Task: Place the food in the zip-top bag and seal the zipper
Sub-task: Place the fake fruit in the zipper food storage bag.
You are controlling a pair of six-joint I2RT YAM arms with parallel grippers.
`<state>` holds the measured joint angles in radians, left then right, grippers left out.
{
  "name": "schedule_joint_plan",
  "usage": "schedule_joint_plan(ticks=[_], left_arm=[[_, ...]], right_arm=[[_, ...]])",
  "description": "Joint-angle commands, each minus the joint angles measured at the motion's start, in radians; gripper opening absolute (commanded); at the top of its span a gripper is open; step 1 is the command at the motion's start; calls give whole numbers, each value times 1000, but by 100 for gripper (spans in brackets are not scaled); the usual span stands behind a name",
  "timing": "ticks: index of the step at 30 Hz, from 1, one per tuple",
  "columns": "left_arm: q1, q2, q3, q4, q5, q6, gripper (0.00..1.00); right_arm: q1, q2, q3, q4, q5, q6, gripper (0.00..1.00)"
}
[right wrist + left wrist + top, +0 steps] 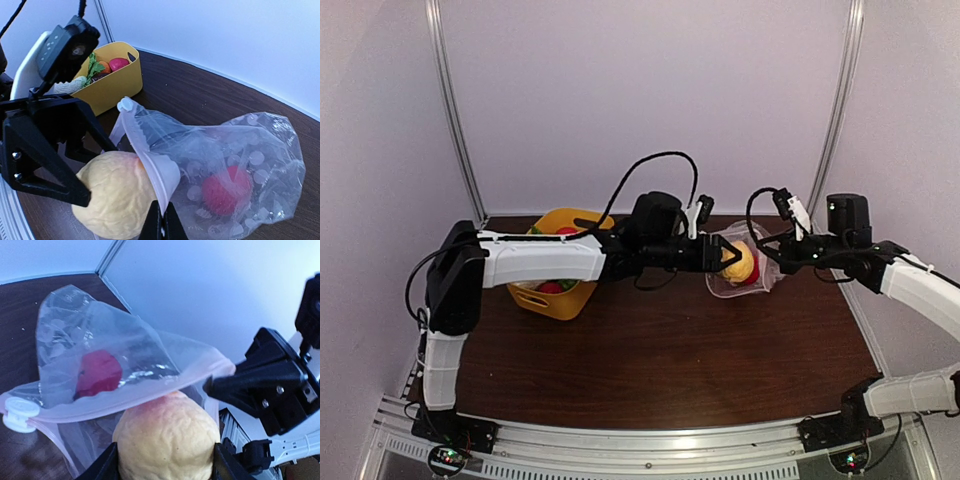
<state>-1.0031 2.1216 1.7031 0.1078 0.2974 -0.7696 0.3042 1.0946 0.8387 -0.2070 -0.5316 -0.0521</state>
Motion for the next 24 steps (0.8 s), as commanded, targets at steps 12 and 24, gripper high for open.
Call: schedule_joint_plan(ticks=[12,24], left_arm=[[4,233,294,-55,-185,-156,38],[3,250,332,5,-34,-136,71]], right_arm=[[-9,-34,-3,-4,-184,1,0],[-24,-43,0,-3,-166,1,0]])
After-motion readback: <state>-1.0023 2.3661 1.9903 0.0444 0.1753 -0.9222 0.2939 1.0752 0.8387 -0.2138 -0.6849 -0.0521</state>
